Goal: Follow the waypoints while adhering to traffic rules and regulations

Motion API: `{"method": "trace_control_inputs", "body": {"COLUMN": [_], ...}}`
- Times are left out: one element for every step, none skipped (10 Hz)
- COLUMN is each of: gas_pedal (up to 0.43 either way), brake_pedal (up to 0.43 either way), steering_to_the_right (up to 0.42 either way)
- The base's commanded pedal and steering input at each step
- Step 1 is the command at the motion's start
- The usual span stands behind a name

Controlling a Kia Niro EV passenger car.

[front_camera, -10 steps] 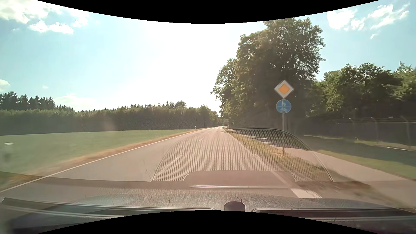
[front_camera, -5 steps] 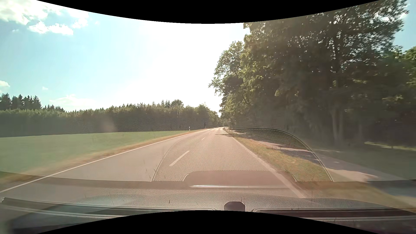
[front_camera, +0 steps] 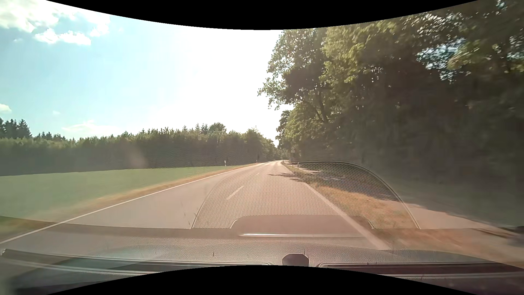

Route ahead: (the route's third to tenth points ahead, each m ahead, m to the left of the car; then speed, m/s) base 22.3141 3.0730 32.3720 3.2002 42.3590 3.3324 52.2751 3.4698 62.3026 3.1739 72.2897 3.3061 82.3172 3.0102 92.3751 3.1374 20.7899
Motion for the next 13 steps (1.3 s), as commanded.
{"method": "trace_control_inputs", "body": {"gas_pedal": [0.110,0.110,0.110,0.110,0.110,0.110,0.110,0.110,0.110,0.118,0.118,0.118,0.118], "brake_pedal": [0.006,0.006,0.006,0.006,0.006,0.006,0.006,0.006,0.006,0.006,0.006,0.006,0.006], "steering_to_the_right": [-0.001,-0.001,-0.001,-0.001,-0.001,-0.001,-0.001,-0.001,-0.001,-0.001,-0.001,-0.001,-0.001]}}
